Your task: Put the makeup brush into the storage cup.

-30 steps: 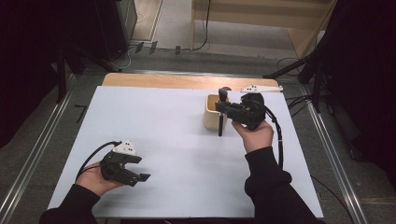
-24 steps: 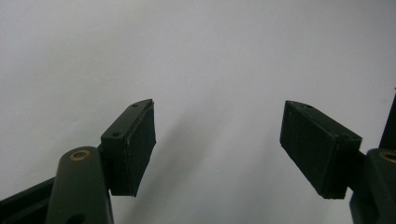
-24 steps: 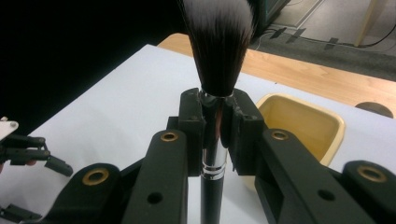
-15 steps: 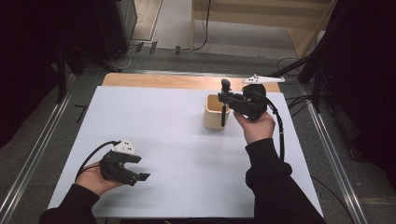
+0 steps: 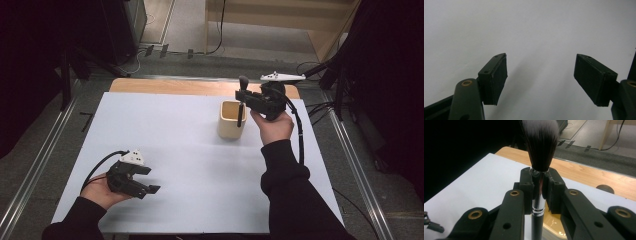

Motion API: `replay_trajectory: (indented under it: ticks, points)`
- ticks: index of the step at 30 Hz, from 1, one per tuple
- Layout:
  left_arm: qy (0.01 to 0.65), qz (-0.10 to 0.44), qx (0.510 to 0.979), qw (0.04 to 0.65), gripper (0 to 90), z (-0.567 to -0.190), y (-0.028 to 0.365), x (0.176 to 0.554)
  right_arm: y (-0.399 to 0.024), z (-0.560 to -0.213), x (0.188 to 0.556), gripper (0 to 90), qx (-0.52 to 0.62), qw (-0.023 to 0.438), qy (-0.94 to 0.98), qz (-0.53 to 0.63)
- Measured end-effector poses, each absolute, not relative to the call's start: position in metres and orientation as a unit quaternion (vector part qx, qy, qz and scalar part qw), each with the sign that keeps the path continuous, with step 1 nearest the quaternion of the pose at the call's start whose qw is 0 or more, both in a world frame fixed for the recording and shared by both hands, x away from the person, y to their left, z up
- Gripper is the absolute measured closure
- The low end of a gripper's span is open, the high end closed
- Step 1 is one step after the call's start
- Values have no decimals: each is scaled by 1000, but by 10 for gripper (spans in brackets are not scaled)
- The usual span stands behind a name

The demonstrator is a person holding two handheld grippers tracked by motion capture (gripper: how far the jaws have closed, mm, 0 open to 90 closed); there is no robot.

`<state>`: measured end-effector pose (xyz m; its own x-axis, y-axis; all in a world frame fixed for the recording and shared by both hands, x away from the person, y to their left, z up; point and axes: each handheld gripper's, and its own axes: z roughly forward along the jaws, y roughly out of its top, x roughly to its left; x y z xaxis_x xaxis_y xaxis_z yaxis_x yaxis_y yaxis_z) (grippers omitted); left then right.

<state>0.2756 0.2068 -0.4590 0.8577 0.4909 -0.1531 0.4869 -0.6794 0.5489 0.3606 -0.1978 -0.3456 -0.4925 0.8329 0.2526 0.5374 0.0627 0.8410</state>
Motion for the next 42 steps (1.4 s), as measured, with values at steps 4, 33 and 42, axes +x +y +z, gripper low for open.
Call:
replay_trajectory:
  ticks: [4,33,42]
  points:
    - [267,3,916,298,275,-459,207,276,-200,-346,366,787,487,156,708,486]
    - [263,-1,917,299,276,-460,207,276,-200,-351,400,787,510,182,676,500]
    - [264,0,916,302,277,-459,207,277,-202,-359,409,787,519,194,668,497]
